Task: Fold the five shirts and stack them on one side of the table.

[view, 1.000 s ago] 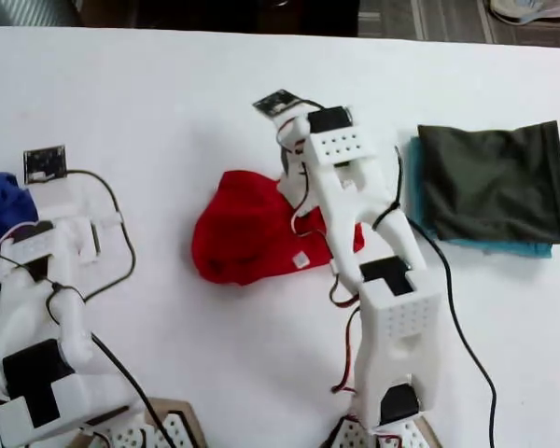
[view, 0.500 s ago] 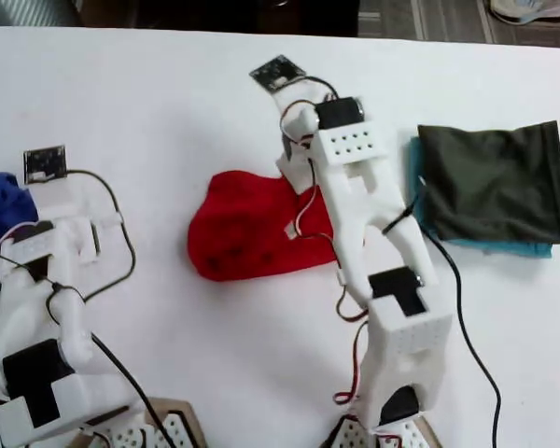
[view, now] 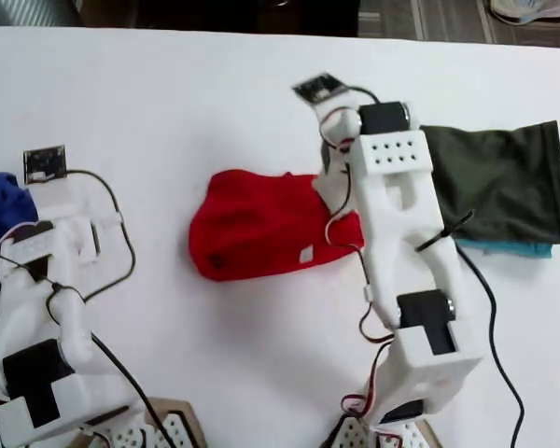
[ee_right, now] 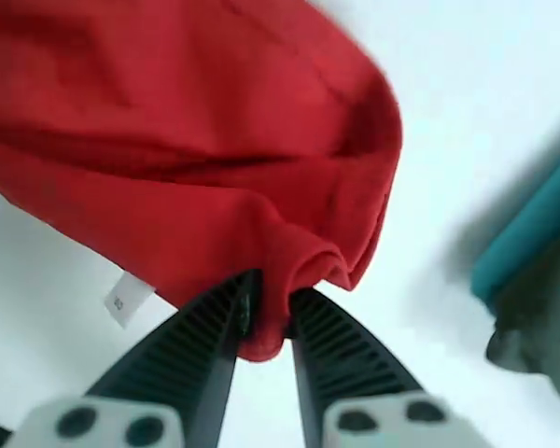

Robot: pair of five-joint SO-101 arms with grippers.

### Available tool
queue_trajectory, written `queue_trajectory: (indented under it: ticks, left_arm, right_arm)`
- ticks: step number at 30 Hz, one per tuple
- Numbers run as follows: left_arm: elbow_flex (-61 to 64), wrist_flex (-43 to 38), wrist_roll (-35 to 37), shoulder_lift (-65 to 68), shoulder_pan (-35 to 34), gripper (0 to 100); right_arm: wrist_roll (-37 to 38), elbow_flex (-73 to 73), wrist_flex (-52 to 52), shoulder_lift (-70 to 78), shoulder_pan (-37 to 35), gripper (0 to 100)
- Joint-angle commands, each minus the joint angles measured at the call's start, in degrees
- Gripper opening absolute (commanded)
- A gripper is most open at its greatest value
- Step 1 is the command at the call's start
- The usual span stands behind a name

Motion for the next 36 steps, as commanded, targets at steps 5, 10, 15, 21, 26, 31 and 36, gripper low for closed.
queue_trajectory:
  ticks: [5,10,15,21,26,31,36]
  left_arm:
    - [-1.5,-0.9,0.6,-0.3,-0.2,3]
    - [-1.5,-0.9,0.6,-0.3,-0.2,3]
    - [-1.5,-0.9,0.7,-0.4,-0.3,3]
    - [-1.5,-0.9,1.7,-0.6,-0.6,3]
    - [-1.7,-0.9,6.5,-0.8,-5.0,3]
    - [-2.5,-0.9,7.6,-0.7,-7.5,3]
    - [-2.5,-0.9,7.5,-0.6,-7.4,3]
  right_arm:
    - [3.3,6.0,0.7,-5.1,3.6,2.4]
    - [3.3,6.8,0.7,-13.1,3.6,19.4]
    - [2.9,5.2,-4.9,-19.8,0.4,21.7]
    - [-3.2,5.3,-17.1,-15.6,-3.5,20.8]
    - [-3.5,0.4,-22.0,0.4,-13.2,20.9]
    - [-1.1,-21.4,-21.3,17.1,-18.2,26.0]
    - [-0.8,-43.3,-15.9,35.9,-20.7,26.2]
